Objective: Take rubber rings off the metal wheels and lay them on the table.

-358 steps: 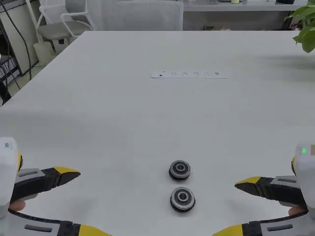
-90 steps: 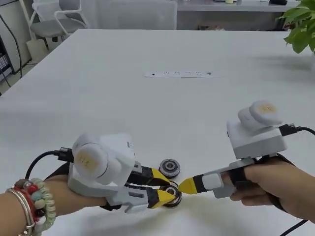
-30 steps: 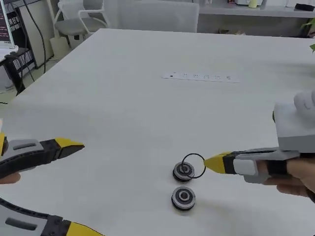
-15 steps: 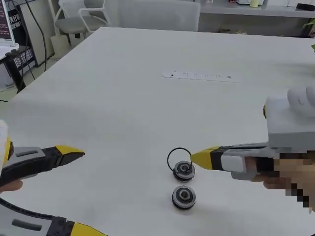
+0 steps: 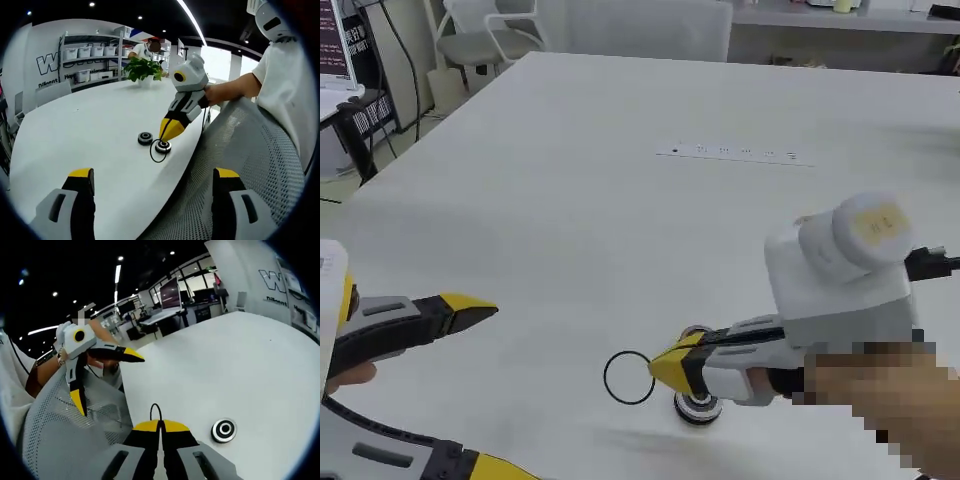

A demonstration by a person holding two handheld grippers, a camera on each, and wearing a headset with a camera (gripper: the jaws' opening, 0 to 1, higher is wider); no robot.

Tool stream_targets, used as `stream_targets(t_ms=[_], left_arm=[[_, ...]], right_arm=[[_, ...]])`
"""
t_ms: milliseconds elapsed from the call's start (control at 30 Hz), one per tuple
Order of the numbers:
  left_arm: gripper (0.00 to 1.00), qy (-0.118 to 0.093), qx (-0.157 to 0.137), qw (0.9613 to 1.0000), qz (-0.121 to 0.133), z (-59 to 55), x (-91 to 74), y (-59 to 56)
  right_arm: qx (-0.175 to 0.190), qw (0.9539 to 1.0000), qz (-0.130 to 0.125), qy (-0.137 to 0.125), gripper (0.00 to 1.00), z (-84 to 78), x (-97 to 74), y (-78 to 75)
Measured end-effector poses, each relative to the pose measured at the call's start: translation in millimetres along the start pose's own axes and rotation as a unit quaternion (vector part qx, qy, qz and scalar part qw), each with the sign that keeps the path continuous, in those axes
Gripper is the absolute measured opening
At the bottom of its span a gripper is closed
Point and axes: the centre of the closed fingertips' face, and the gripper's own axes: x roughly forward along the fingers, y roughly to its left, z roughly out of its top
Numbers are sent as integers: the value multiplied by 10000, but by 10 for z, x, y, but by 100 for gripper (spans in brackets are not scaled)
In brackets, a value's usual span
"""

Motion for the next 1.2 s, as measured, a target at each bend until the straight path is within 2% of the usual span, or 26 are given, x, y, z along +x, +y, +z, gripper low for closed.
stream_targets(t_ms=[200,400,633,867,1200], left_arm=[[97,-49,6,10000,48,18,-8,15],[97,28,76,9999,63,-4,-10,18],[95,57,66,9999,88,-16,-15,28],[95,2,-32,10000,85,-10,-25,40],[94,8,-128,9999,71,-21,-22,44]], right_arm=[[-309,9994,-135,-23,0,-18,65,-25],[-446,9985,-251,190,0,-154,125,-97],[-732,9959,-467,255,0,-210,164,-191],[-761,9941,-645,417,0,-282,181,-298],[-838,9924,-771,469,1,-295,174,-386]])
